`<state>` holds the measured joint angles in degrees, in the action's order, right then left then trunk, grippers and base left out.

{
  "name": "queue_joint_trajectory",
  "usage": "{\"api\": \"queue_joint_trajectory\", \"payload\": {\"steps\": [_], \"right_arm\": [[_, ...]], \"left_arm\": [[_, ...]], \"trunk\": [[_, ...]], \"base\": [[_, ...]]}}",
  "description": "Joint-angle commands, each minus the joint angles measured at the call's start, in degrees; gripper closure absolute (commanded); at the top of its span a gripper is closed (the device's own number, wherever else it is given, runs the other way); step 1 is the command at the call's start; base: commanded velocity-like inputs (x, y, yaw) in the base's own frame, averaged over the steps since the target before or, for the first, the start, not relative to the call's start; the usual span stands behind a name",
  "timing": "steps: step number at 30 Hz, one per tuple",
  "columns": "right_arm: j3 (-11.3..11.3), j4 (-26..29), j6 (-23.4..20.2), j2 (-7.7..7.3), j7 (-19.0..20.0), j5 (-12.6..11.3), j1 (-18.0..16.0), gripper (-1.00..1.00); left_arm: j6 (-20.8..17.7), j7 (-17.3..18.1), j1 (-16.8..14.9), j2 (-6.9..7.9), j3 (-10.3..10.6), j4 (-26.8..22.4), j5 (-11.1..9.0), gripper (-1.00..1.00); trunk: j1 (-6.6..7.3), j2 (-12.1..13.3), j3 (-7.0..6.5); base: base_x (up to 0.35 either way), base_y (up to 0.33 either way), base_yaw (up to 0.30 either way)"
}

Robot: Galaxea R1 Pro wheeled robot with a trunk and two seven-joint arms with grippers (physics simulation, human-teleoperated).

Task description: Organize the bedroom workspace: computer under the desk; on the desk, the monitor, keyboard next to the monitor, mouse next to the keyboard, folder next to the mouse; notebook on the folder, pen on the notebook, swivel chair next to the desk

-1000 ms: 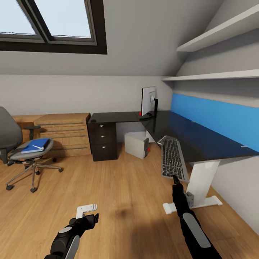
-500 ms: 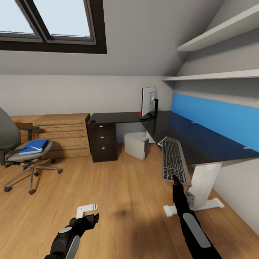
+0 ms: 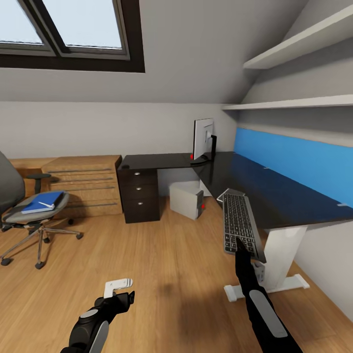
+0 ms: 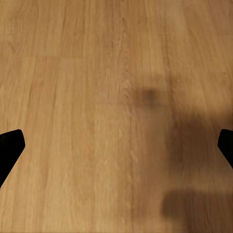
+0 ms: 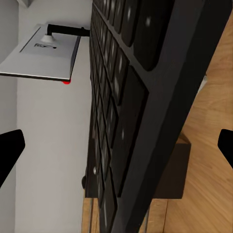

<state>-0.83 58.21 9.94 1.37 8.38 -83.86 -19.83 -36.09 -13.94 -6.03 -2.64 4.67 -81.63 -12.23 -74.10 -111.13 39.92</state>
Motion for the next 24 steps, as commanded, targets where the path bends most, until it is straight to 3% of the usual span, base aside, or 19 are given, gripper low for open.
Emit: {"api": "queue_joint_trajectory", "payload": {"steps": [1, 16, 17, 24], "right_arm": [[-0.1, 0.0, 0.3, -0.02, 0.3, -0.6, 0.0, -1.00], [0.1, 0.0, 0.3, -0.29, 0.2, -0.6, 0.0, -1.00], [0.1, 0.0, 0.3, -0.29, 0.2, -0.6, 0.0, 1.00], [0.1, 0.0, 0.3, -0.32, 0.2, -0.4, 0.0, 1.00]], "left_arm": [[-0.2, -0.5, 0.0, 0.01, 0.1, -0.1, -0.6, -1.00], [-0.2, -0.6, 0.0, 0.01, 0.1, 0.0, -0.6, -1.00], [-0.2, -0.5, 0.0, 0.01, 0.1, 0.0, -0.6, -1.00], [-0.2, -0.5, 0.0, 0.01, 0.0, -0.1, -0.7, -1.00]], "trunk": [[0.00, 0.0, 0.06], [0.00, 0.0, 0.06], [0.00, 0.0, 0.06], [0.00, 0.0, 0.06]], "base": [[0.041, 0.000, 0.000], [0.007, 0.000, 0.000], [0.000, 0.000, 0.000], [0.000, 0.000, 0.000]]}}
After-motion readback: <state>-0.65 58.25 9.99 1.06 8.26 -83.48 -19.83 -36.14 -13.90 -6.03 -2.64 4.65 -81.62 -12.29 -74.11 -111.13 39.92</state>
